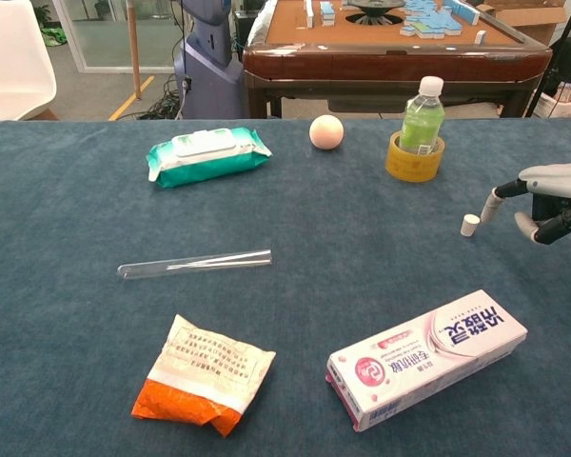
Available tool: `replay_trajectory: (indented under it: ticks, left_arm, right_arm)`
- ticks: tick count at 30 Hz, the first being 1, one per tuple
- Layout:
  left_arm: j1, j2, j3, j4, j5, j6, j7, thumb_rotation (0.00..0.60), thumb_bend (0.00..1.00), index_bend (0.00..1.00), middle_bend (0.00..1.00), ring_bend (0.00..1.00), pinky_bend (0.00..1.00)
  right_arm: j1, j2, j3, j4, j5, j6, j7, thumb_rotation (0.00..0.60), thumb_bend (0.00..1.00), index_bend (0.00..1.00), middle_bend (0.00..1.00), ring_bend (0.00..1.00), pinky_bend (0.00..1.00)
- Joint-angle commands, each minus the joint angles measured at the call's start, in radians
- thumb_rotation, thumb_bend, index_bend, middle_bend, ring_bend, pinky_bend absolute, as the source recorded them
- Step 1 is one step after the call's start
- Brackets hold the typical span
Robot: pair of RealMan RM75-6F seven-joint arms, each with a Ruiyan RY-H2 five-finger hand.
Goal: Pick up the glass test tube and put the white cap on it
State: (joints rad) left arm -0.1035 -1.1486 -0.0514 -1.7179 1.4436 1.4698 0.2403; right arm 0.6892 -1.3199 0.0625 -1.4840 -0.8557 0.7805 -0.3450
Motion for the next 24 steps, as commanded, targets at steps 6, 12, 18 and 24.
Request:
replay_trajectory:
  ticks: [6,12,18,24]
  left_arm:
    - [-0.053,0.023,-0.031,-0.016,-0.007,-0.059,-0.009,0.600,0.19,0.25,0.21,0.26,0.35]
    - [-0.158,0.033,-0.076,0.002,-0.043,-0.193,0.005,0.600,0.19,0.30,0.22,0.26,0.35]
    - [-0.269,-0.001,-0.111,0.004,-0.078,-0.321,0.052,0.600,0.18,0.30,0.32,0.39,0.44]
    - [-0.387,-0.080,-0.142,0.014,-0.164,-0.430,0.194,0.600,0.18,0.35,0.54,0.61,0.80]
  right_arm:
    - [-0.066,0.112,0.027,-0.141,-0.110,0.150,0.065,0.600,0.72,0.26,1.00,1.00,1.00]
    - [-0.153,0.225,0.057,-0.257,-0.209,0.330,0.123,0.600,0.43,0.26,0.91,0.98,1.00]
    - [-0.227,0.281,0.070,-0.312,-0.277,0.470,0.145,0.600,0.31,0.26,0.76,0.84,1.00]
    - [-0.268,0.304,0.086,-0.324,-0.307,0.524,0.185,0.600,0.31,0.26,0.76,0.84,1.00]
